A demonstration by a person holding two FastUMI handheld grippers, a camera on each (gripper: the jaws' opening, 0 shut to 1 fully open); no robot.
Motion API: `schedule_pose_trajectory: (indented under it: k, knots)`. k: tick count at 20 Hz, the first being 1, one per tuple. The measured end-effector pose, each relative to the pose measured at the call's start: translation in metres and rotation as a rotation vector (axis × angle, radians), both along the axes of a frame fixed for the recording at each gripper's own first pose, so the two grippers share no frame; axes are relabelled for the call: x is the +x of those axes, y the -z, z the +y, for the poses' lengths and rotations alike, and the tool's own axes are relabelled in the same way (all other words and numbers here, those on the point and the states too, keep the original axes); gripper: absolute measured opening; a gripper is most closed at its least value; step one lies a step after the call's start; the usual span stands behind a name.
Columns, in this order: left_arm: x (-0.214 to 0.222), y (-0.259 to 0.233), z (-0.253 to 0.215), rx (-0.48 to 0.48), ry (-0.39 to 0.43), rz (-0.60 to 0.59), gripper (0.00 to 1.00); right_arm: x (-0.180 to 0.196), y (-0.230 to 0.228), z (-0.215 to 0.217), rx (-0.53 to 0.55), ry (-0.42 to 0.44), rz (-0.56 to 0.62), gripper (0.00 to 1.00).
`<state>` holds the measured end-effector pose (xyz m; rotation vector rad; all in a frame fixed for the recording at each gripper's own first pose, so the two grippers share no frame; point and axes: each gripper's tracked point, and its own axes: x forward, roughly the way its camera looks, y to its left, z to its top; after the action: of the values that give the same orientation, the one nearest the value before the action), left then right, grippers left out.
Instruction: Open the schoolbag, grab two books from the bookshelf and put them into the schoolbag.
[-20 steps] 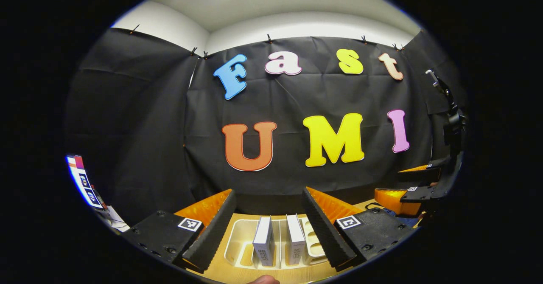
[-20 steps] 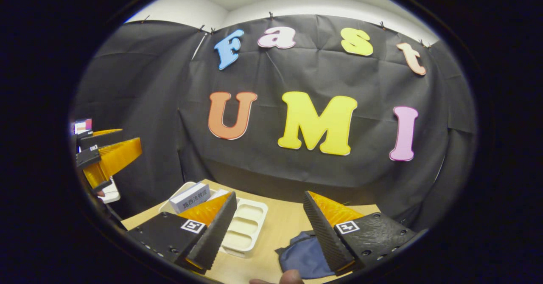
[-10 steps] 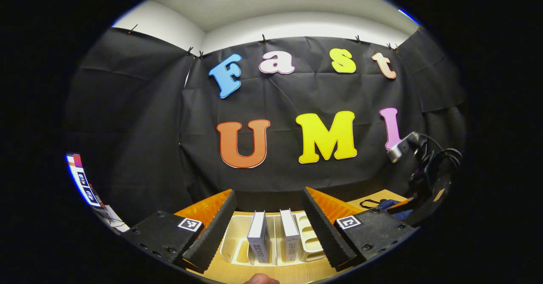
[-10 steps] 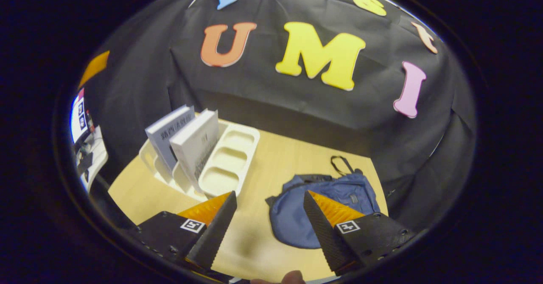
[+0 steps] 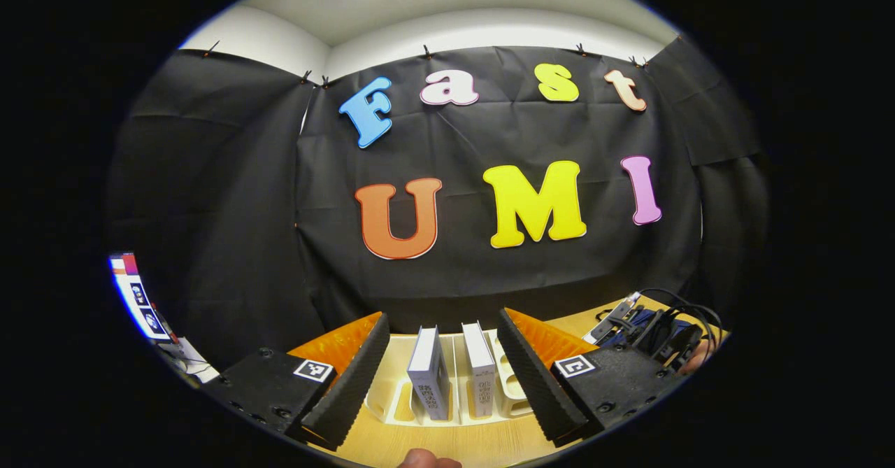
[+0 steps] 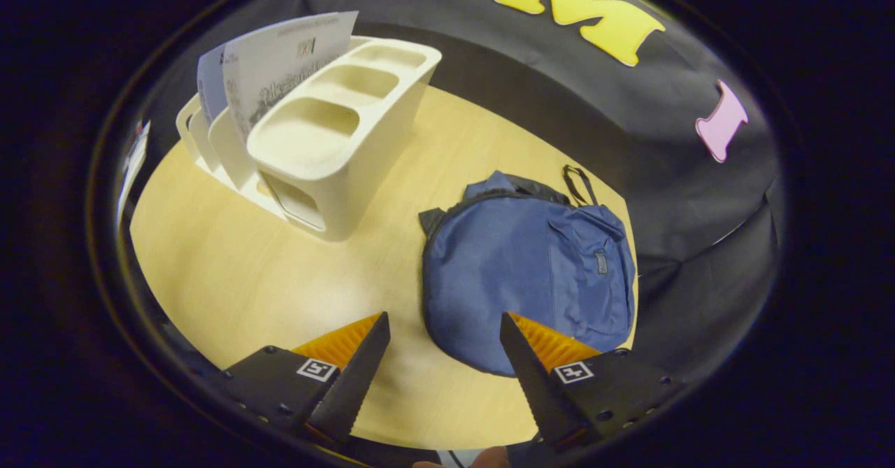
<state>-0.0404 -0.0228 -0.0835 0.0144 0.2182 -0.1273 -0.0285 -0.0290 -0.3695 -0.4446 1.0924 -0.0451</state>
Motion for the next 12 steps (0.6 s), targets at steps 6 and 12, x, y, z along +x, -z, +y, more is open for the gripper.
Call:
schedule_pose_trajectory:
  k: [6,12]
  knots:
    - [-0.001,0.015,0.014,-0.021,-0.034,0.044,0.99,0.022,0.043,-0.009,-0.092,0.040,0.033,0.96]
    - [-0.001,0.024,0.021,-0.011,-0.041,0.067,0.99,0.042,0.056,-0.020,-0.186,0.076,0.009,0.93]
